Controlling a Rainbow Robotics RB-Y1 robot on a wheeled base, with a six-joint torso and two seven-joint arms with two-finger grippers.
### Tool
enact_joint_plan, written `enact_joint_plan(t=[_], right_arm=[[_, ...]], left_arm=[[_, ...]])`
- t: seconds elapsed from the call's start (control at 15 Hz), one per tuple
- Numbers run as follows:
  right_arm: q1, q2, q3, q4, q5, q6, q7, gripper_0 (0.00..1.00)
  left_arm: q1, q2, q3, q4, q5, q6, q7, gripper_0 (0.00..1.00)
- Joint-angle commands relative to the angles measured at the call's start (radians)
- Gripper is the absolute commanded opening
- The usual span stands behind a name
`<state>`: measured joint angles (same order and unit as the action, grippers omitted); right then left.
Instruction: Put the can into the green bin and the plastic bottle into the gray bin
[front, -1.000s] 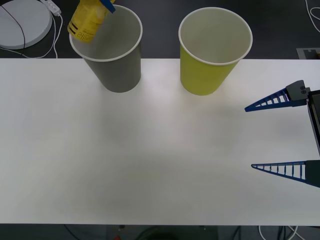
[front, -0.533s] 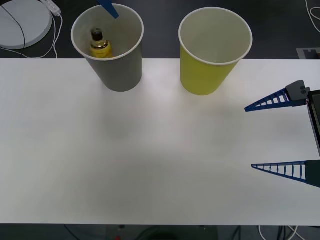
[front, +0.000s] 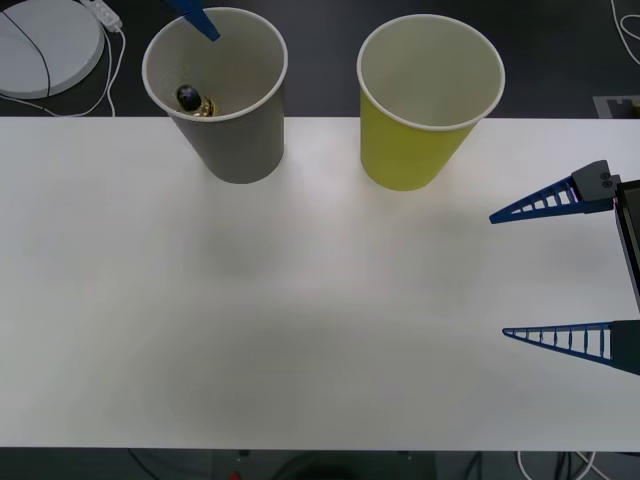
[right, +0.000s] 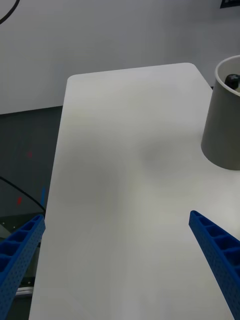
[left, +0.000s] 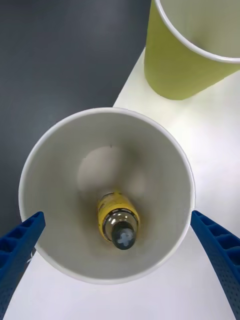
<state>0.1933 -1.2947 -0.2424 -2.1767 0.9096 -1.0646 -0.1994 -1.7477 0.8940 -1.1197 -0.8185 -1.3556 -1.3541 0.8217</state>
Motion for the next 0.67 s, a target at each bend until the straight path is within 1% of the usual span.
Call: enact_joint_plan(t=[0.07,0.13,0.27,0.67], right_arm=[[0.000,0.000,0.000,0.000,0.000,0.000,0.000,1.00],[0.000,0.000,0.000,0.000,0.000,0.000,0.000,1.00],[0.000,0.000,0.000,0.000,0.000,0.000,0.000,1.00],[0.000,0.000,0.000,0.000,0.000,0.000,0.000,1.00]], left_arm=[[-0.001,0.069,-0.063,-0.057,0.099,0.024,-0.007,1.00],[0.013,0.097,-0.063,-0.085,0.113,0.027,-0.012,1.00],[0.050,0.158,-0.063,-0.145,0.168,0.053,-0.021,1.00],[0.114,0.327,-0.063,-0.323,0.239,0.084,-0.053,1.00]])
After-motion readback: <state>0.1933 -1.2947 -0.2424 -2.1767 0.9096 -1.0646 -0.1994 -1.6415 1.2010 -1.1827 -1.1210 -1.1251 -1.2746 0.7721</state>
